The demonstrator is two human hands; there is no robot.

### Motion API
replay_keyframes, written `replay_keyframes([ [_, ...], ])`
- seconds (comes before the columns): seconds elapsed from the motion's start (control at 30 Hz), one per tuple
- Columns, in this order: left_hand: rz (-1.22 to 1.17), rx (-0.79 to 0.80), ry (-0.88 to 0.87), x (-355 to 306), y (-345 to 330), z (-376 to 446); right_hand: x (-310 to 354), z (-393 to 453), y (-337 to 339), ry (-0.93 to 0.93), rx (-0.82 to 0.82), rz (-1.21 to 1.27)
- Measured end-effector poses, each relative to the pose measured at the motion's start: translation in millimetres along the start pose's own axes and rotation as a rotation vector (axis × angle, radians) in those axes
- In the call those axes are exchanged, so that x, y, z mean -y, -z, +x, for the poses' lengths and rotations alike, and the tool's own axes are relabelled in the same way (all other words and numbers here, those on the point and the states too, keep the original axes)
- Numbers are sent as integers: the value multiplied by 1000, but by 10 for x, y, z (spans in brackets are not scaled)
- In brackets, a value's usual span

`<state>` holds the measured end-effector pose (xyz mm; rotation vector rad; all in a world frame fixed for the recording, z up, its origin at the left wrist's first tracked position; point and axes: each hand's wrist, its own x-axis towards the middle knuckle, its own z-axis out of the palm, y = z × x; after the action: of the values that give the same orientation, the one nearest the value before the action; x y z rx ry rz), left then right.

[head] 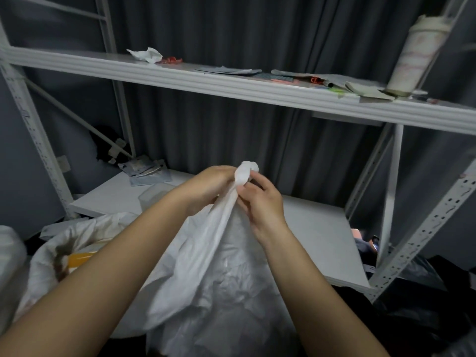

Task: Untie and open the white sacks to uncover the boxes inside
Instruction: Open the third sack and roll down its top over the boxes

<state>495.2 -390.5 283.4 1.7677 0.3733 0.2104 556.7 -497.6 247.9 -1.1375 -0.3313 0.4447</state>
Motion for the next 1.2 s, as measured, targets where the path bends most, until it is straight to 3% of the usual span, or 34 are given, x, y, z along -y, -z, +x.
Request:
replay_keyframes([
  [0.07, 153, -88, -37, 68, 39, -67, 47, -5, -15, -27, 12, 220],
  [0.1, 195, -120, -61, 118, 53, -86, 62, 5, -18, 51, 3, 94],
  [0.17, 240, -148, -91, 186, 87, -104, 85, 71, 44, 377, 40, -557],
  [0.23, 273, -111, -71, 162, 150, -115, 204, 186, 162, 745, 185, -1238],
  [0.33, 370, 48, -63, 64, 205, -101, 580, 319, 207, 872, 593, -1588],
  [0.4, 447, 4, -95, 10, 172, -89, 763, 342, 160, 796, 688, -1736],
  [0.47, 615, -140, -144, 3, 81, -135, 852, 414, 124, 631, 686, -1757],
  [0.57, 1103, -319, -189, 152, -185, -263, 907, 568, 142, 335, 678, -1469],
  [0.63, 1298, -417, -251, 274, -204, -237, 929, 629, 189, 171, 668, -1288],
  [0.73, 1240, -505, -270, 175, 182, -30, 954, 646, 305, 37, 660, -1150],
  [0.83, 1172, -447, -340, -24, 465, 86, 960, 580, 407, -85, 746, -1225],
  [0.9, 1129, -255, -415, -49, 437, 89, 946, 518, 462, 33, 748, -1272],
  [0.97, 979, -76, -390, -34, 385, 79, 911, 462, 576, 311, 637, -1231],
  [1.03, 798, -6, -385, -17, 399, 107, 898, 414, 717, 547, 557, -1359],
  [1.1, 830, -46, -452, 15, 382, 162, 911, 377, 819, 696, 572, -1712],
  [1.17, 1127, -204, -761, 60, 289, 210, 951, 366, 812, 723, 628, -1960],
  [1.2, 1268, -303, -959, 95, 236, 236, 962, 357, 757, 693, 667, -1955],
])
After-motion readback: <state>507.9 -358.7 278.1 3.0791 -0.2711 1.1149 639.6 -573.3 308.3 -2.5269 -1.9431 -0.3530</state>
